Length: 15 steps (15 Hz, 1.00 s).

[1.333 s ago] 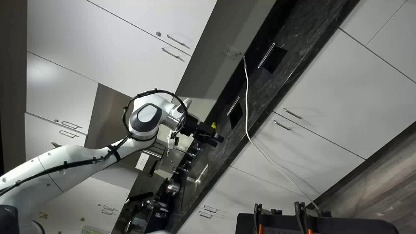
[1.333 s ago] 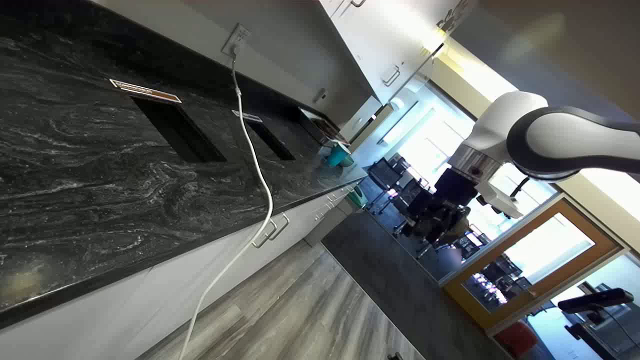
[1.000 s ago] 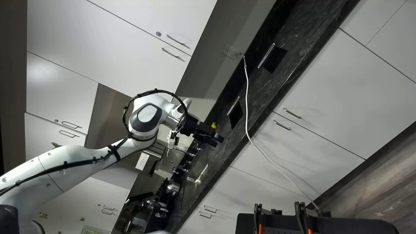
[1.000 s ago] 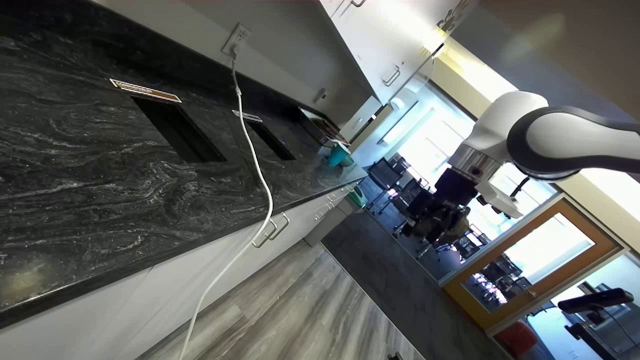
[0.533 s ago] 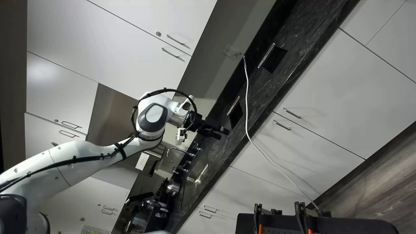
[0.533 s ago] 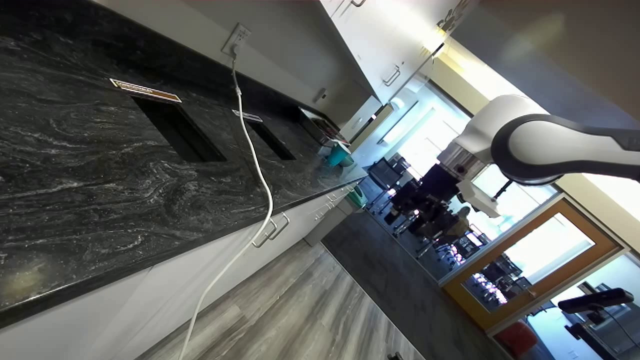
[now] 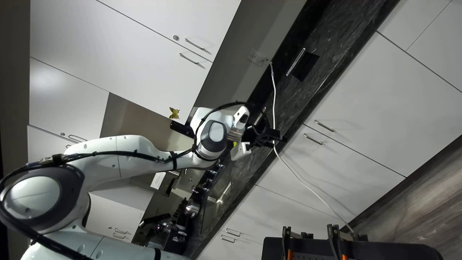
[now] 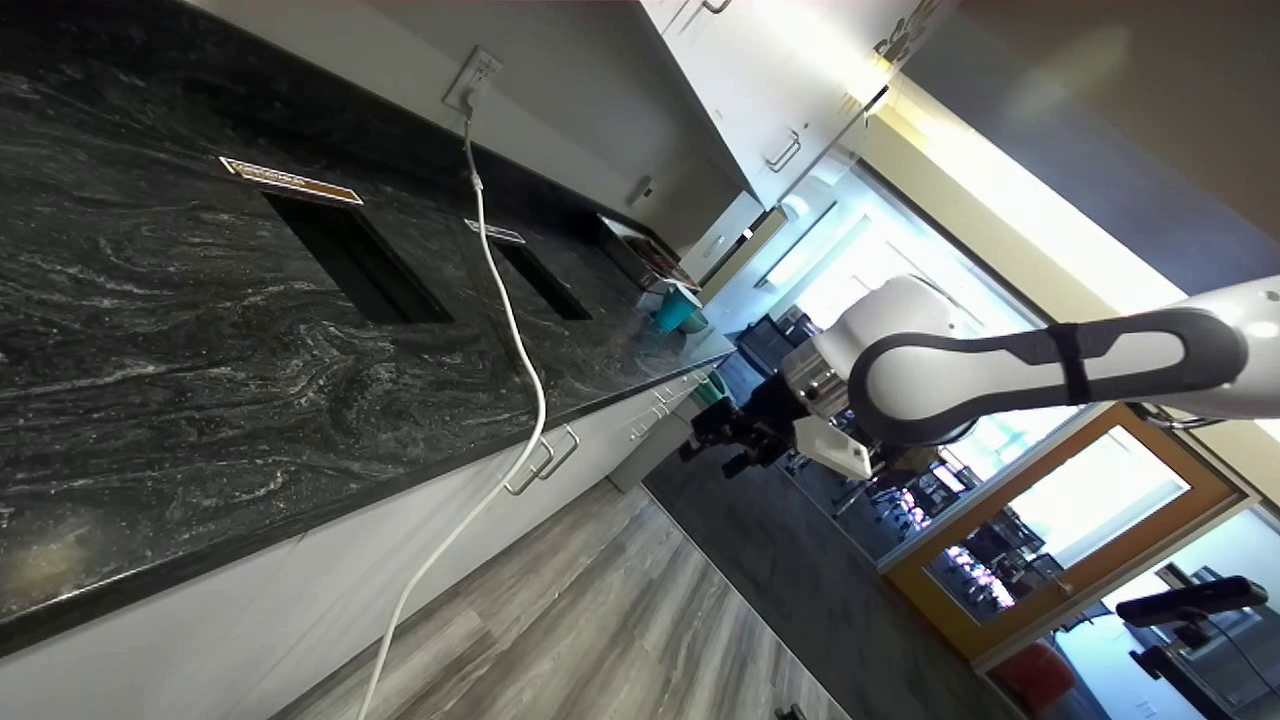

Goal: Open the lower cabinet door

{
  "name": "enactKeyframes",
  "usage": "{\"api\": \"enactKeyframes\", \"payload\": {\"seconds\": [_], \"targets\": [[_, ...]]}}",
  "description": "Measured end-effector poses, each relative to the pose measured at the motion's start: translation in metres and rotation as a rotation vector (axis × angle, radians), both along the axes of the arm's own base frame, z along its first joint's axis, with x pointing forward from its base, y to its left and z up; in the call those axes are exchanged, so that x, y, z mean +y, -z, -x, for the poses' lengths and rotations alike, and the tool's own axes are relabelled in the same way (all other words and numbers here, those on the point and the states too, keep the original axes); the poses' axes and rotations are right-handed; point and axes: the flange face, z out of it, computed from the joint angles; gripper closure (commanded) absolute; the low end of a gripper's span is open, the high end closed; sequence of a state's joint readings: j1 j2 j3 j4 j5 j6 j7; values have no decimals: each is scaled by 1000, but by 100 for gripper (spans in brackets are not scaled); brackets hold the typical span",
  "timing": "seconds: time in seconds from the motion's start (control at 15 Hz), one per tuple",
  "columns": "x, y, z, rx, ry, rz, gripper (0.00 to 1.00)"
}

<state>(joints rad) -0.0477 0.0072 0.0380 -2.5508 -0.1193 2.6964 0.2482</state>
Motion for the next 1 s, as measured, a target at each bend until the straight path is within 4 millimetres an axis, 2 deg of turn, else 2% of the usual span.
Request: {"api": "enactKeyframes", "payload": {"seconds": [0.2, 0.33, 0.47, 0.8, 1.0], "targets": [[-14, 41, -2, 28, -46, -11, 0], [-18, 59, -3, 58, -67, -19, 0], [-18, 64, -6, 66, -68, -21, 0], [-17, 64, -8, 63, -62, -25, 0], [-22, 71, -15, -31, -61, -49, 0]]}}
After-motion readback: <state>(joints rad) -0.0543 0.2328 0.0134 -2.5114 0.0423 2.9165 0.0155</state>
